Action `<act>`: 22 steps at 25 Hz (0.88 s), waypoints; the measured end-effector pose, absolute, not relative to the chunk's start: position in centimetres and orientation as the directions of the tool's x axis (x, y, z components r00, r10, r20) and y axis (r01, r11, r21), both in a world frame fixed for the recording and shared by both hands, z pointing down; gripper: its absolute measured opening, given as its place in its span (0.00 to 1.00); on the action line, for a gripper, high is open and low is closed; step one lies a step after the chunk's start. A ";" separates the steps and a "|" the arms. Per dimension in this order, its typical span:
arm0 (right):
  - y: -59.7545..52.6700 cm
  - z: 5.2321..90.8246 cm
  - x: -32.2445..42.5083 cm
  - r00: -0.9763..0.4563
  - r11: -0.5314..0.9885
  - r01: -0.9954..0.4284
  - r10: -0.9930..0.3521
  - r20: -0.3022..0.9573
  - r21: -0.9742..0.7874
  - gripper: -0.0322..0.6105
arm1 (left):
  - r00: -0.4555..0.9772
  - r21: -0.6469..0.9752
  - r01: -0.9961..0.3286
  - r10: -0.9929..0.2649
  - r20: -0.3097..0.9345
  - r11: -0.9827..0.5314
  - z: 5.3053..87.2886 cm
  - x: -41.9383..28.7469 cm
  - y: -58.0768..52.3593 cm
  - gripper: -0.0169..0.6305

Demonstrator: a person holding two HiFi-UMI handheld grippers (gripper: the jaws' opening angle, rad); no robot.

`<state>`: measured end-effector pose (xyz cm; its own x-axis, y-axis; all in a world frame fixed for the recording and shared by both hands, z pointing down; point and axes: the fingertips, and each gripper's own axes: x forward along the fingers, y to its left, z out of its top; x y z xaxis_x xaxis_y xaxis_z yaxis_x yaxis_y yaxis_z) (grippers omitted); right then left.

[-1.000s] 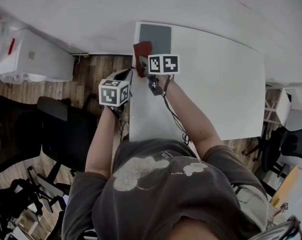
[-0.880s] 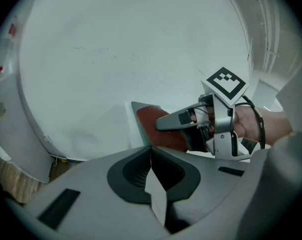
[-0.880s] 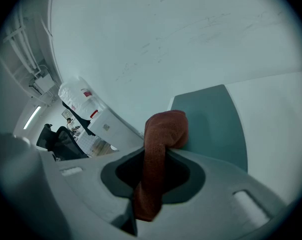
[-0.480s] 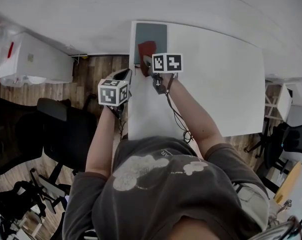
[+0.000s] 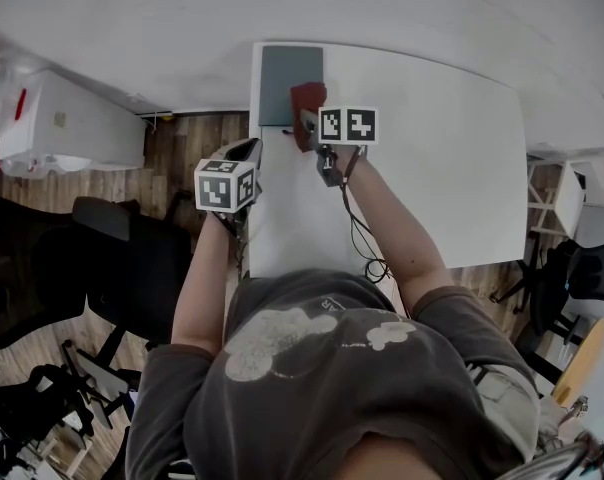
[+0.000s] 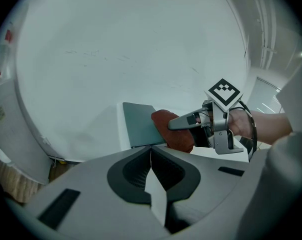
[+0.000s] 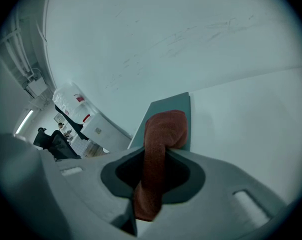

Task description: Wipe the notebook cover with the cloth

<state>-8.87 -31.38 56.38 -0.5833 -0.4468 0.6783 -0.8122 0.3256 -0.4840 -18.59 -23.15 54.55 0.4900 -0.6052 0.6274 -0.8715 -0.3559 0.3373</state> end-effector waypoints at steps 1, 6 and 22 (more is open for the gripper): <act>-31.3 56.4 -8.5 -0.580 0.322 -0.814 -0.449 0.680 -0.483 0.18 | 0.490 0.337 -0.872 -0.606 0.627 -0.356 54.5 -18.4 -23.1 0.02; -30.8 56.3 -6.4 -0.570 0.318 -0.822 -0.455 0.684 -0.473 0.18 | 0.486 0.332 -0.873 -0.611 0.625 -0.356 54.1 -17.1 -22.5 0.02; -29.8 52.7 -0.7 -0.621 0.367 -0.783 -0.490 0.611 -0.502 0.18 | 0.415 0.311 -0.909 -0.677 0.608 -0.278 51.9 -13.4 -21.0 0.02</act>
